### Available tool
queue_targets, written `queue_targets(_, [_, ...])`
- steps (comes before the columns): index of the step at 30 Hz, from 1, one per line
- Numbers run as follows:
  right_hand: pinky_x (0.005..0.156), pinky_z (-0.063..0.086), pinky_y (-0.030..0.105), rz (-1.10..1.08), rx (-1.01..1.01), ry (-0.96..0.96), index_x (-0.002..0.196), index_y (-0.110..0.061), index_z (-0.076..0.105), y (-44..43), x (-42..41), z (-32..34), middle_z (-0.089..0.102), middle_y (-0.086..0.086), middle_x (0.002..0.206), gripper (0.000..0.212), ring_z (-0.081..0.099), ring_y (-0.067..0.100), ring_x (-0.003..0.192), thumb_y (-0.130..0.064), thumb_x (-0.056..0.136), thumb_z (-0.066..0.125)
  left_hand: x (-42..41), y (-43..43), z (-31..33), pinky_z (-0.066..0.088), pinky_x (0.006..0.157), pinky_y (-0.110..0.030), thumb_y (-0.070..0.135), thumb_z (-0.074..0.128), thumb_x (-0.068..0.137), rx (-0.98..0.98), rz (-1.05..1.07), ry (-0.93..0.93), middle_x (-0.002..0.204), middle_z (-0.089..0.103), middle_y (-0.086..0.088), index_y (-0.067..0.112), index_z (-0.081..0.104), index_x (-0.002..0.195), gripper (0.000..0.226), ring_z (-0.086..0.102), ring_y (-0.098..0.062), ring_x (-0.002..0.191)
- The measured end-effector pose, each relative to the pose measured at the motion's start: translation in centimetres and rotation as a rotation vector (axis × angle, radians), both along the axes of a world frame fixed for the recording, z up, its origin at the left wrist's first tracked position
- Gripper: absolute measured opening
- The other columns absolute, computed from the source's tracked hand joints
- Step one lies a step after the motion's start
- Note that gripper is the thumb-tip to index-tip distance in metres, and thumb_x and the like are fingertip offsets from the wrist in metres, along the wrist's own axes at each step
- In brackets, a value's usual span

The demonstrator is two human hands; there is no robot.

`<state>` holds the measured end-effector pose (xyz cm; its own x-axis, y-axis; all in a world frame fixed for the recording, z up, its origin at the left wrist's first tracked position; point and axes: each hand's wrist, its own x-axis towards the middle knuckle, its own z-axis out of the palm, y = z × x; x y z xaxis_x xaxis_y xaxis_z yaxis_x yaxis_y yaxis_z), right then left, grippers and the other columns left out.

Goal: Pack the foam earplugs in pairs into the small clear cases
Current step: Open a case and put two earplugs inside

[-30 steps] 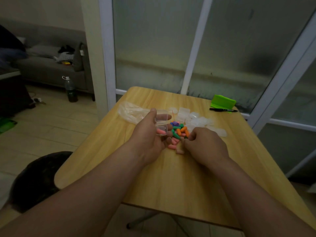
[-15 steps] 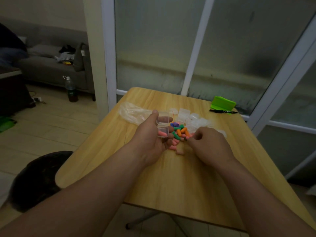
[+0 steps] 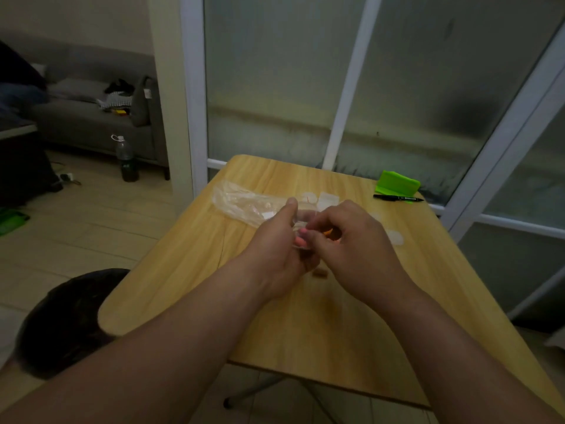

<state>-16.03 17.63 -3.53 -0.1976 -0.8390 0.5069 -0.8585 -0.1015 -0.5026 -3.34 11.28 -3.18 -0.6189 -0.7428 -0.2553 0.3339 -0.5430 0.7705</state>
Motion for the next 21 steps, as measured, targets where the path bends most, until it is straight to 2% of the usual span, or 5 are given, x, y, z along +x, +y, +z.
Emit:
queue_targets(4, [0.077,0.052,0.030,-0.006,0.010,0.029,0.097,-0.031,0.076,-0.2,0.0,-0.1,0.057,-0.010,0.095,0.007,0.057,0.003,0.087,-0.036,0.093,0.077,-0.1,0.0,-0.2,0.057,0.073,-0.035,0.052,0.034,0.112,-0.024,-0.020,0.011,0.078,0.071,-0.007,0.004,0.052,0.148,0.063,0.067,-0.012,0.055])
queue_targets(9, [0.078,0.053,0.034,0.017,0.026,0.022,0.094,-0.033,0.076,-0.1,0.1,-0.2,0.056,-0.009,0.096,0.001,0.057,0.004,0.088,-0.034,0.093,0.076,-0.2,-0.4,-0.6,0.058,0.077,-0.037,0.054,0.036,0.111,-0.010,-0.024,0.014,0.089,0.071,-0.012,0.005,0.058,0.139,0.061,0.070,-0.016,0.065])
queue_targets(14, [0.069,0.045,0.011,0.045,-0.016,-0.108,0.099,-0.035,0.077,0.2,-0.1,0.3,0.060,-0.009,0.100,0.013,0.060,0.001,0.088,-0.023,0.098,0.072,-0.1,-0.7,-0.5,0.049,0.068,-0.033,0.057,0.036,0.110,-0.010,-0.030,-0.008,0.075,0.065,-0.006,0.008,0.058,0.135,0.059,0.055,-0.014,0.062])
queue_targets(18, [0.081,0.051,0.019,-0.044,-0.100,-0.216,0.114,-0.030,0.073,0.0,-1.3,0.8,0.068,-0.011,0.108,0.016,0.062,0.001,0.097,-0.023,0.104,0.063,0.0,-0.7,-0.3,0.046,0.058,-0.030,0.060,0.035,0.109,-0.029,-0.025,-0.039,0.083,0.061,-0.012,0.005,0.057,0.142,0.068,0.056,-0.018,0.062])
queue_targets(21, [0.088,0.048,0.009,0.001,-0.019,-0.239,0.130,-0.033,0.070,-0.1,-1.5,0.8,0.065,-0.017,0.121,0.028,0.059,-0.006,0.109,-0.025,0.107,0.057,-0.1,-0.7,-0.2,0.041,0.058,-0.031,0.063,0.031,0.108,-0.030,-0.072,-0.023,0.077,0.057,-0.009,0.003,0.058,0.138,0.072,0.050,-0.016,0.061])
